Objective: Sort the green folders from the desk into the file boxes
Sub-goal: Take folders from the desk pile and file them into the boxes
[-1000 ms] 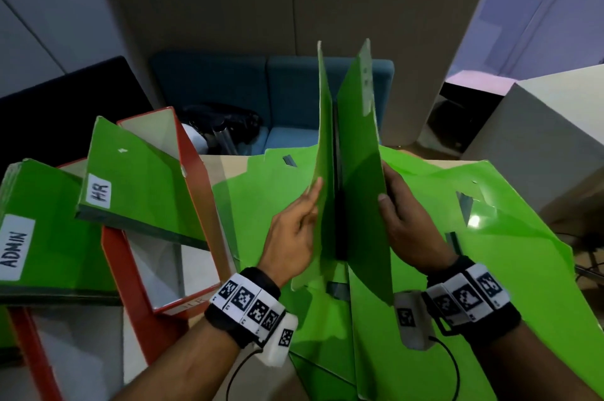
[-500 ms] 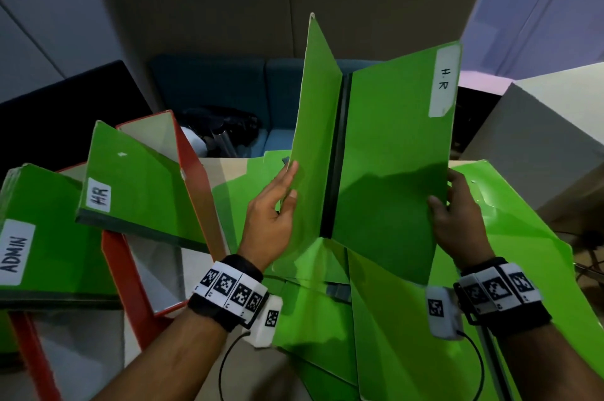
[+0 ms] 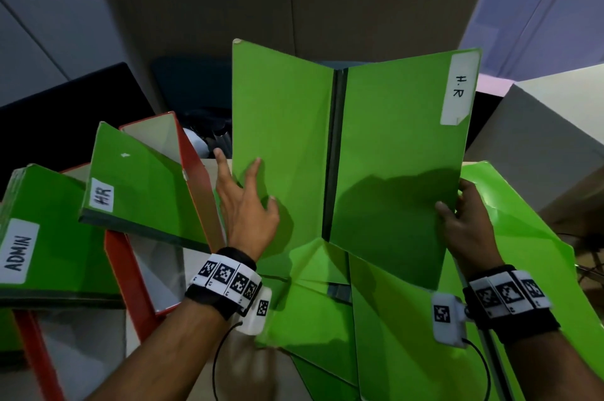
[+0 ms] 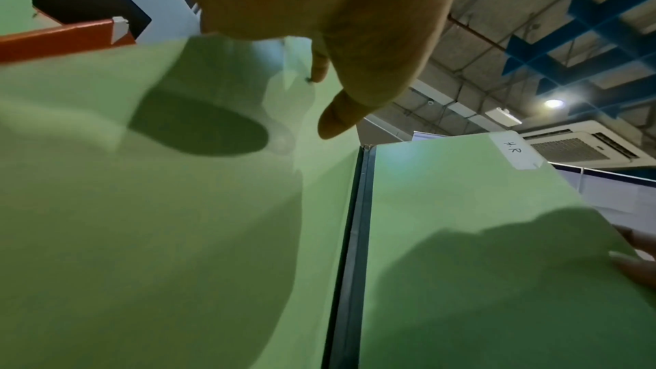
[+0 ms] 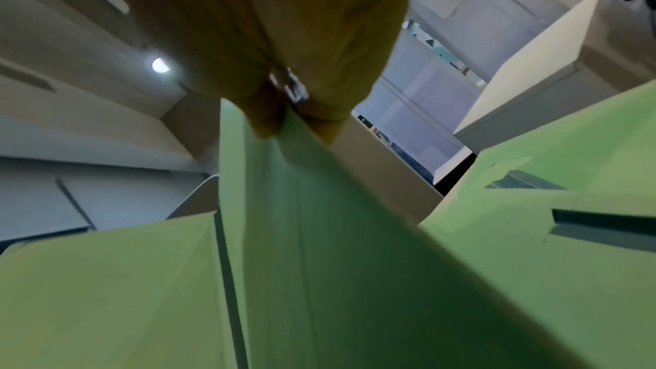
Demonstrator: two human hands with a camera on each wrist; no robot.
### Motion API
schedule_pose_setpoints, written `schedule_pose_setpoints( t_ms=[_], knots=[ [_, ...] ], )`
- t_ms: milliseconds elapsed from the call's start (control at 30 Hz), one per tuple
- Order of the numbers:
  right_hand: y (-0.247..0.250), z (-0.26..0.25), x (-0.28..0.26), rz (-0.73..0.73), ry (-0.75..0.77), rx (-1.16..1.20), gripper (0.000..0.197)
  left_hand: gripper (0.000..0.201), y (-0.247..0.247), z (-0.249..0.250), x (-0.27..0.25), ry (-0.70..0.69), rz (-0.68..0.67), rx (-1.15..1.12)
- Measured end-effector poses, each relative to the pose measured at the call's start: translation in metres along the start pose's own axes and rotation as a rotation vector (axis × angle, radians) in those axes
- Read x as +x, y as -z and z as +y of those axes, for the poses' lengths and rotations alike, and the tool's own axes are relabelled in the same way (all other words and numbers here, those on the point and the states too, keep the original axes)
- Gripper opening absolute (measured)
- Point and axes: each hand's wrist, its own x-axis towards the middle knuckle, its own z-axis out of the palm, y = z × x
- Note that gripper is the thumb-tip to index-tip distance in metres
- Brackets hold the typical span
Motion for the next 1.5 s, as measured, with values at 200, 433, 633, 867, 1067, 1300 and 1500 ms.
schedule_pose_setpoints(
  t_ms=[200, 433, 633, 867, 1067, 1300, 1500],
  knots=[
    [-0.003, -0.005, -0.008, -0.035, -0.037, 0.175, 0.037, 0.081, -0.006, -0.004, -0.002, 0.055, -0.068, 0.028],
    [-0.004, -0.012, -0.013, -0.032, 0.023, 0.243, 0.039, 0.078, -0.013, 0.003, -0.008, 0.063, -0.213, -0.110],
    [-0.002, -0.017, -0.012, -0.025, 0.038, 0.355, 0.033, 0.075, -0.020, 0.017, -0.011, 0.194, -0.467, -0.403],
    [-0.005, -0.017, -0.014, -0.061, 0.036, 0.400, 0.031, 0.071, -0.019, 0.036, -0.014, 0.217, -0.451, -0.604],
    [-0.013, -0.009, -0.009, -0.024, 0.005, 0.371, 0.030, 0.038, -0.020, 0.033, -0.011, 0.289, -0.177, -0.659],
    [-0.032, 0.000, -0.002, -0.021, 0.005, 0.191, 0.035, 0.028, -0.003, 0.029, -0.011, 0.247, -0.030, -0.675],
    [-0.058, 0.008, 0.007, -0.051, -0.040, 0.068, 0.044, 0.029, 0.016, 0.033, -0.013, 0.202, 0.053, -0.725]
  ],
)
